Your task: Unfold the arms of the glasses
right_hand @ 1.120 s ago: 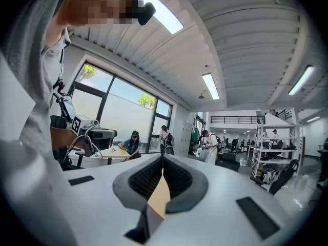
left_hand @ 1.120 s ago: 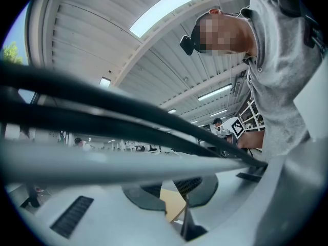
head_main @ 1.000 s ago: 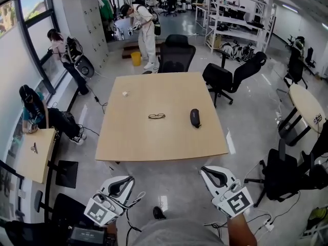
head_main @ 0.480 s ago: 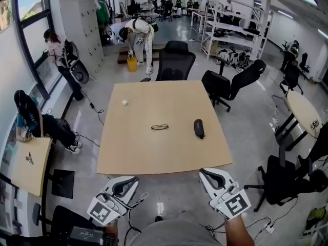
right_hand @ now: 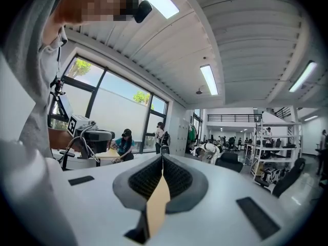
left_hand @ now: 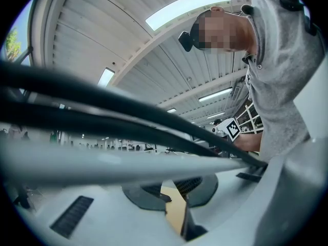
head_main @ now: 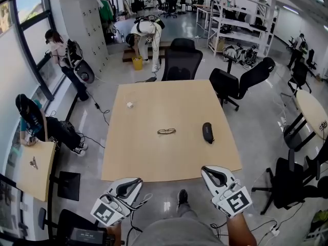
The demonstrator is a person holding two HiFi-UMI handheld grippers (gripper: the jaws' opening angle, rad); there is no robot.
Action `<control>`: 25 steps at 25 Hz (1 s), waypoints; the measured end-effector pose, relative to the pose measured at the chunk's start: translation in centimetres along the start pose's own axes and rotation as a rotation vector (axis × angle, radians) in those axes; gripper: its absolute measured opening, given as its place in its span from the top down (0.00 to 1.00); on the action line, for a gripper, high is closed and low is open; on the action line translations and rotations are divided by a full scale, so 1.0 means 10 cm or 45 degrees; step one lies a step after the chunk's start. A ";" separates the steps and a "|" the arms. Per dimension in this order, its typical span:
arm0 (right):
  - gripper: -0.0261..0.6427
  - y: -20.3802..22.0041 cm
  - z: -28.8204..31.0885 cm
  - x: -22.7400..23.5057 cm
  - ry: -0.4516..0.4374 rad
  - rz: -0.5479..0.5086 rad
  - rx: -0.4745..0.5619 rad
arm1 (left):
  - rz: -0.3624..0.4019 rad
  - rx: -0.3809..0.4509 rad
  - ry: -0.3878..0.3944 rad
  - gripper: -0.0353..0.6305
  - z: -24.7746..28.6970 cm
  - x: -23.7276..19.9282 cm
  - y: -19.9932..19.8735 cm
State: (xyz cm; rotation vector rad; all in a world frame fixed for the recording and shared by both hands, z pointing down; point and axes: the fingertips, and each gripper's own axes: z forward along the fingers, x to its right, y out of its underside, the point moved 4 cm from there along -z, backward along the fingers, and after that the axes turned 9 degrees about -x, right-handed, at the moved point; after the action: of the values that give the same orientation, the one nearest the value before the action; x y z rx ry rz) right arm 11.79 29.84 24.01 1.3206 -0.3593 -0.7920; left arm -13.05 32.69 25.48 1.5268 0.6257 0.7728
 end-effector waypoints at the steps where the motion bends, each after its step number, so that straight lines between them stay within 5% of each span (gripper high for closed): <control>1: 0.95 0.00 0.06 0.06 -0.007 0.001 0.005 | 0.016 -0.004 -0.005 0.92 0.04 -0.05 0.03; 25: 0.95 0.16 1.82 1.86 -0.230 0.064 -0.026 | -0.040 -0.132 -0.106 0.92 1.88 -1.47 0.36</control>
State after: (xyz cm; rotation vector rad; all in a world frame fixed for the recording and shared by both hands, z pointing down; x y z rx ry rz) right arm 13.35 3.89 26.31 1.2201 -0.5242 -0.8728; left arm -7.91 9.14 26.94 1.4436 0.5383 0.7036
